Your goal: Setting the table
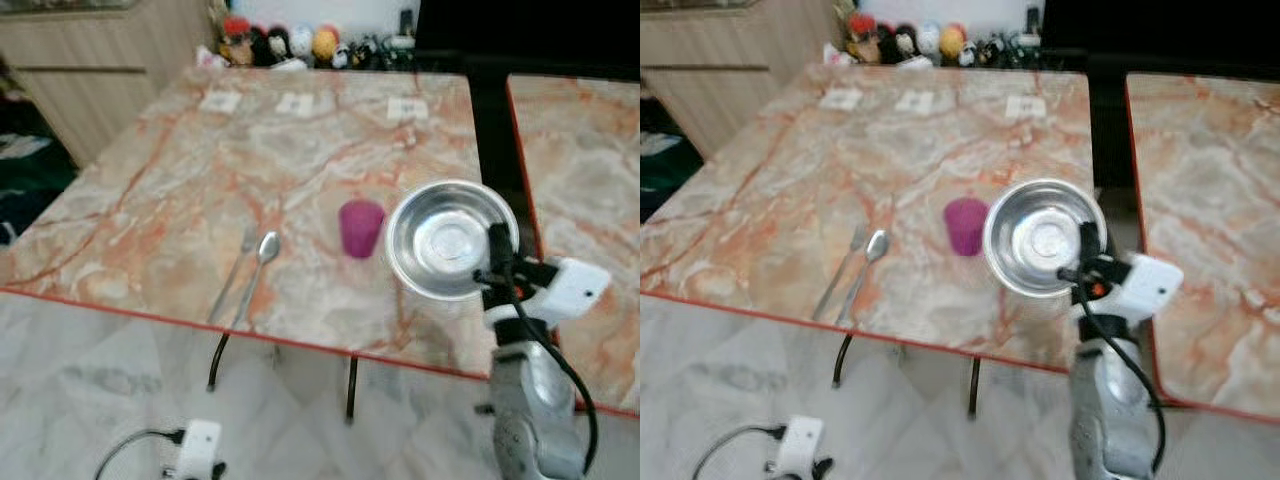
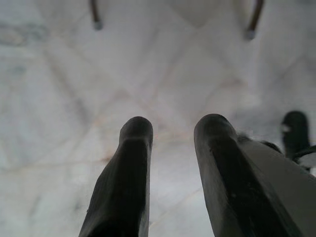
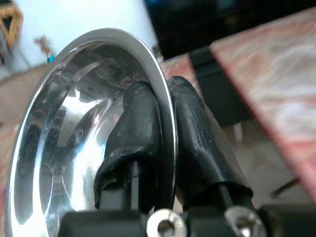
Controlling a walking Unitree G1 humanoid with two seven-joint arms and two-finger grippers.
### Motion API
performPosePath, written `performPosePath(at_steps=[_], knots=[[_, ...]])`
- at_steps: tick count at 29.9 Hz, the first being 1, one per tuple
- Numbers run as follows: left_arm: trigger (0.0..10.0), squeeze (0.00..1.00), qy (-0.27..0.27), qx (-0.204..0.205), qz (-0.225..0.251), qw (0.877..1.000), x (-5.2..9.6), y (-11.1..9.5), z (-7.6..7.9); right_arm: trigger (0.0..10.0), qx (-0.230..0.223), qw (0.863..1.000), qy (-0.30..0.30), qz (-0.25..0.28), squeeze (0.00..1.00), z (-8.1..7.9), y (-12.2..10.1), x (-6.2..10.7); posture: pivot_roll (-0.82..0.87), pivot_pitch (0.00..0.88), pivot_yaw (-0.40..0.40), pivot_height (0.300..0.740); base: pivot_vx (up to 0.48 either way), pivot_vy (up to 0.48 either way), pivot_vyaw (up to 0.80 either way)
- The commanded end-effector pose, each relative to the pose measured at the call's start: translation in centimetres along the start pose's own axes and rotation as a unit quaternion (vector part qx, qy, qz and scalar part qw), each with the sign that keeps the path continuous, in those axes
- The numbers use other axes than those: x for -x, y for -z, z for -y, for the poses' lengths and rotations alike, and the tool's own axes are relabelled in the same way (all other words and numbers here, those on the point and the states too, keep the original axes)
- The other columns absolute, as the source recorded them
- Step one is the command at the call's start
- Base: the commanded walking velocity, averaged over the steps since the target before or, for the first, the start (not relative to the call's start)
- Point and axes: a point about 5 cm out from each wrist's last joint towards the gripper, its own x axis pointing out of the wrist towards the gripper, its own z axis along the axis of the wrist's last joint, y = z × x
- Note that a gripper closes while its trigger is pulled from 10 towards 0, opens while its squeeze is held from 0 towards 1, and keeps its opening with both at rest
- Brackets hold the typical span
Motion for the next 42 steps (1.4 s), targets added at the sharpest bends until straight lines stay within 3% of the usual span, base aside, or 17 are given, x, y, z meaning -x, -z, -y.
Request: performPosePath(at_steps=[1, 11, 30, 35, 42], knots=[[10.0, 0.0, -0.005, -0.003, -0.013, 1.0, 0.2, 0.9, -0.6, 10.0, -0.005, 1.0, -0.005, 0.006, 0.0, -0.6, -0.1, -0.1, -0.1, 0.076, 0.037, 0.74, 0.0, -0.465, 0.0], [10.0, 0.0, -0.002, -0.007, -0.015, 1.0, 0.3, 1.0, -0.6, 10.0, -0.014, 1.0, 0.009, 0.006, 0.0, -0.2, 0.0, -0.1, -0.11, 0.058, 0.042, 0.74, 0.0, -0.465, -0.55], [10.0, 0.0, 0.001, -0.012, -0.016, 1.0, 0.3, 1.2, -0.7, 10.0, 0.0, 0.999, 0.04, 0.007, 0.0, 0.9, 0.0, 0.1, -0.12, 0.051, 0.048, 0.74, 0.0, -0.464, 0.0], [10.0, 0.0, 0.0, -0.008, -0.015, 1.0, 0.2, 1.0, -0.7, 10.0, 0.004, 0.998, 0.07, 0.002, 0.0, 1.8, -0.1, 0.0, -0.12, 0.074, 0.047, 0.74, 0.0, 0.0, 0.0], [10.0, 0.0, -0.001, -0.006, -0.015, 1.0, 0.2, 0.9, -0.7, 10.0, -0.022, 0.982, 0.186, 0.009, 0.0, 4.6, -0.3, 0.2, -0.12, 0.095, 0.049, 0.74, 0.0, 0.0, 0.0]])
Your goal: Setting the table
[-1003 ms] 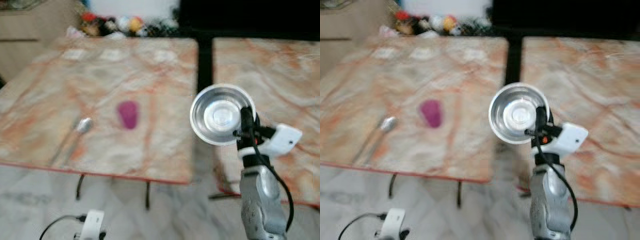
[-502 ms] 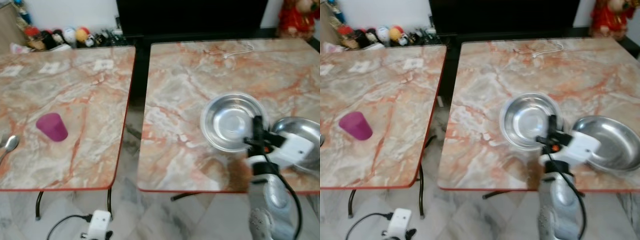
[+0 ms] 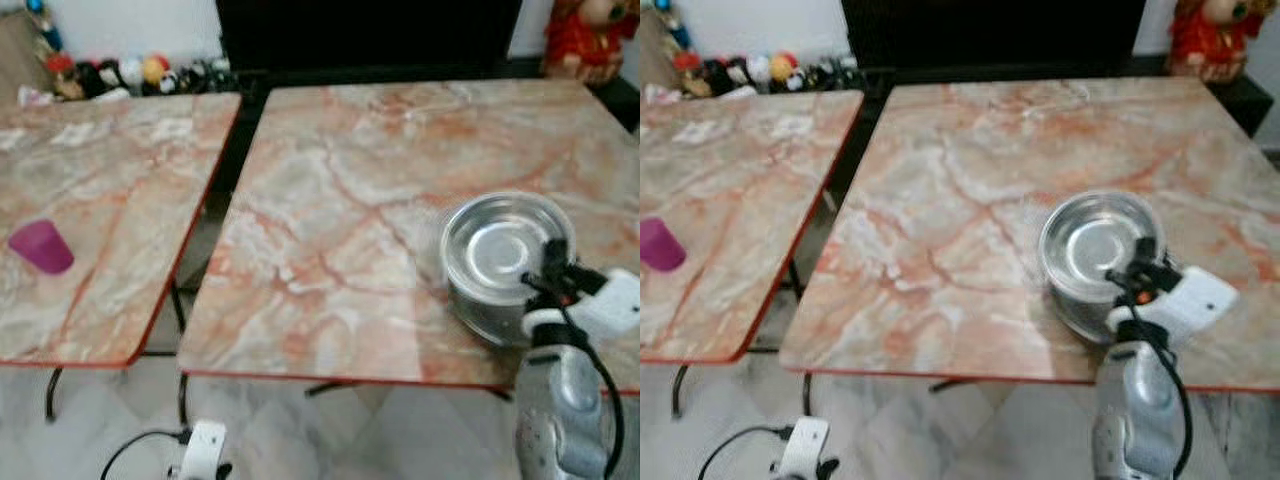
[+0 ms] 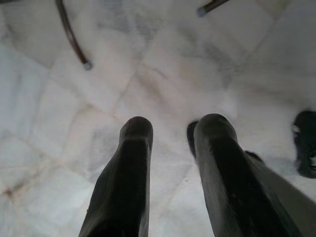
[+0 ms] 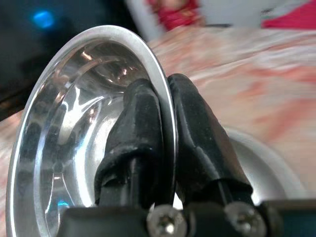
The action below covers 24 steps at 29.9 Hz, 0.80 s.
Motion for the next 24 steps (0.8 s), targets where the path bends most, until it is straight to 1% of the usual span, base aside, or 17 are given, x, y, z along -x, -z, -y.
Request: performPosePath(at_steps=[1, 5, 7, 12, 14, 17, 18, 20, 24], knots=[[10.0, 0.0, -0.011, 0.0, -0.02, 1.0, 0.2, 1.0, -0.9, 10.0, -0.021, 0.999, 0.024, -0.009, 0.0, 0.1, 0.4, 0.0, -0.12, 0.096, 0.049, 0.74, 0.0, 0.0, 0.0], [10.0, 0.0, -0.014, 0.001, -0.02, 1.0, 0.2, 0.9, -1.0, 10.0, -0.05, 0.997, 0.058, -0.019, 0.0, 0.5, 0.7, -0.2, -0.12, 0.101, 0.054, 0.74, 0.0, 0.0, 0.0], [10.0, 0.0, -0.014, 0.0, -0.021, 1.0, 0.2, 0.9, -1.1, 10.0, -0.06, 0.995, 0.077, -0.035, 0.0, 0.8, 1.2, -0.3, -0.11, 0.103, 0.057, 0.74, 0.0, 0.0, 0.0], [10.0, 0.0, -0.013, -0.001, -0.02, 1.0, 0.2, 0.9, -0.9, 10.0, -0.077, 0.992, 0.09, -0.043, 0.0, 0.8, 1.5, -0.5, -0.12, 0.103, 0.061, 0.74, 0.0, 0.0, 0.0], [10.0, 0.0, -0.011, -0.002, -0.019, 1.0, 0.1, 0.7, -0.5, 10.0, -0.076, 0.992, 0.09, -0.048, 0.0, 0.7, 1.8, -0.7, -0.12, 0.104, 0.063, 0.74, 0.0, 0.0, 0.0], [10.0, 0.0, -0.005, -0.003, -0.013, 1.0, -0.1, 0.0, 0.7, 10.0, -0.084, 0.991, 0.094, -0.051, 0.0, 0.6, 2.0, -1.3, -0.12, 0.106, 0.064, 0.74, 0.0, 0.0, 0.0], [10.0, 0.0, -0.005, -0.003, -0.013, 1.0, -0.1, 0.0, 0.7, 10.0, -0.084, 0.991, 0.094, -0.051, 0.0, 0.6, 2.0, -1.3, -0.12, 0.106, 0.064, 0.74, 0.0, 0.0, 0.0], [10.0, 0.0, -0.002, -0.003, -0.008, 1.0, -0.3, -0.6, 1.5, 10.0, -0.088, 0.99, 0.096, -0.049, 0.0, 0.4, 1.8, -2.0, -0.11, 0.107, 0.063, 0.74, 0.0, 0.0, 0.0], [10.0, 0.0, 0.0, -0.003, -0.006, 1.0, -0.4, -1.0, 2.0, 10.0, -0.078, 0.989, 0.109, -0.055, 0.0, 0.5, 2.0, -2.5, -0.11, 0.108, 0.063, 0.74, 0.0, 0.0, 0.0]])
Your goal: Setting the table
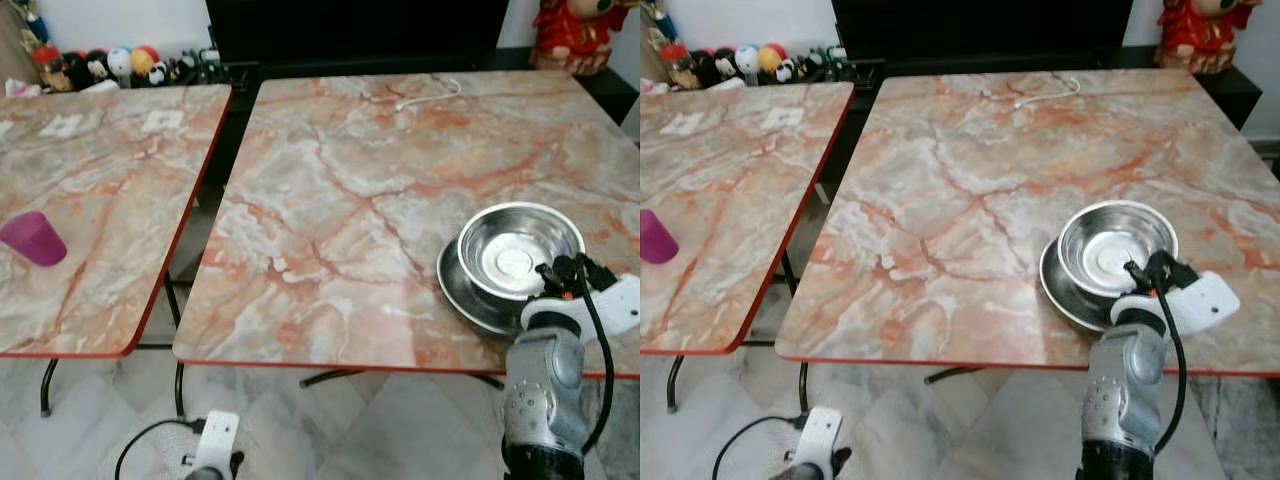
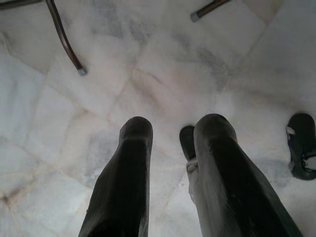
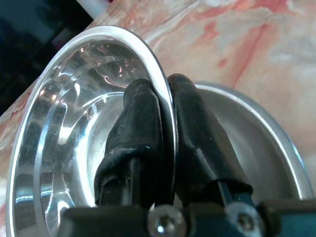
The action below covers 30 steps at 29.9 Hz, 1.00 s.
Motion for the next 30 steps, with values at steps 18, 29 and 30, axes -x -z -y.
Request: performPosePath(at_steps=[18, 29, 30], knots=[[10.0, 0.0, -0.006, -0.006, -0.022, 1.0, 0.2, 1.1, -0.7, 10.0, -0.005, 0.999, 0.045, -0.031, 0.16, 1.0, 1.5, 0.4, -0.11, 0.109, 0.065, 0.74, 0.0, 0.0, 0.0], [10.0, 0.0, -0.007, -0.006, -0.022, 1.0, 0.2, 1.2, -0.8, 10.0, 0.002, 0.998, 0.045, -0.039, 0.0, 1.1, 1.8, 0.4, -0.11, 0.109, 0.065, 0.74, 0.0, 0.0, 0.0], [10.0, 0.0, -0.007, -0.006, -0.022, 1.0, 0.2, 1.2, -0.8, 10.0, 0.003, 0.998, 0.045, -0.039, 0.0, 1.1, 1.8, 0.4, -0.11, 0.109, 0.065, 0.74, 0.0, 0.0, 0.0]])
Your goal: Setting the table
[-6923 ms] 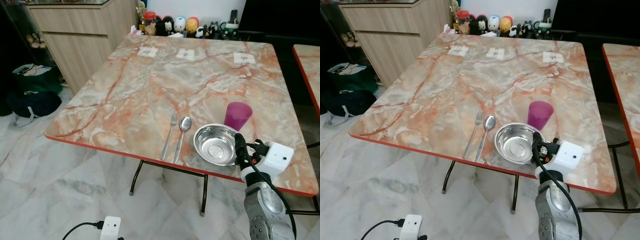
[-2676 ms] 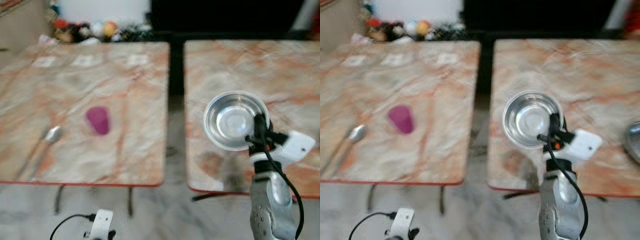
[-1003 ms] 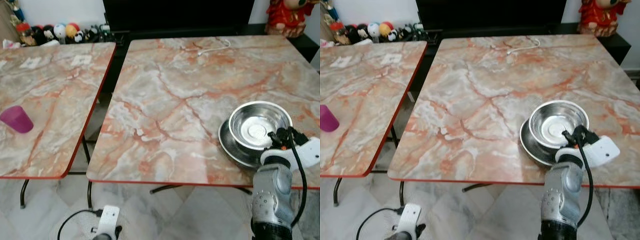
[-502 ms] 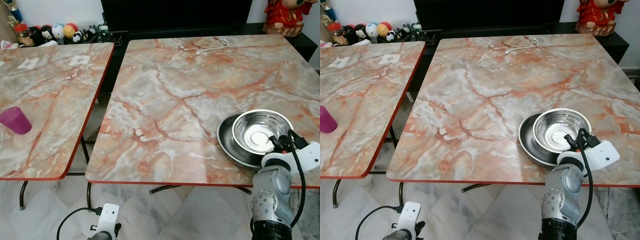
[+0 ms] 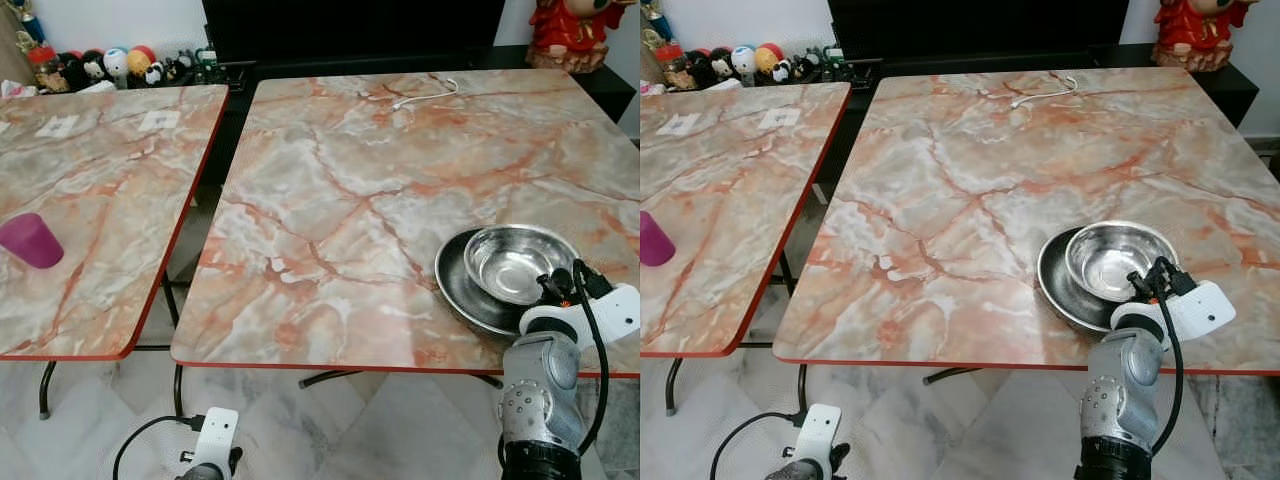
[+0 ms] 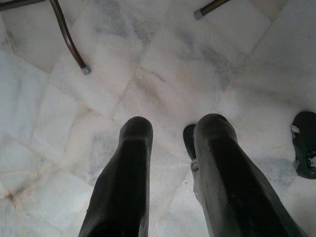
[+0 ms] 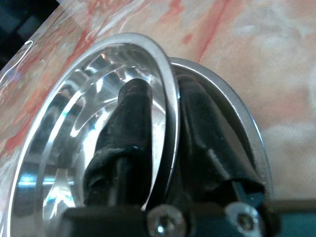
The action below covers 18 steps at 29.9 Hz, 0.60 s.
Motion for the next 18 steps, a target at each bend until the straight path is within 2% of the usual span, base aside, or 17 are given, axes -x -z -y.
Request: performPosePath(at_steps=[1, 18], knots=[[10.0, 0.0, -0.002, -0.005, -0.019, 1.0, 0.18, 0.99, -0.39, 10.0, 0.007, 1.0, 0.002, -0.011, 0.0, 0.13, 0.42, 0.17, -0.11, 0.109, 0.064, 0.74, 0.0, 0.0, 0.0], [10.0, 0.0, -0.003, -0.005, -0.019, 1.0, 0.19, 1.04, -0.5, 10.0, 0.023, 0.999, 0.003, -0.022, 0.0, 0.08, 1.03, 0.71, -0.11, 0.107, 0.061, 0.74, 0.0, 0.0, 0.0]])
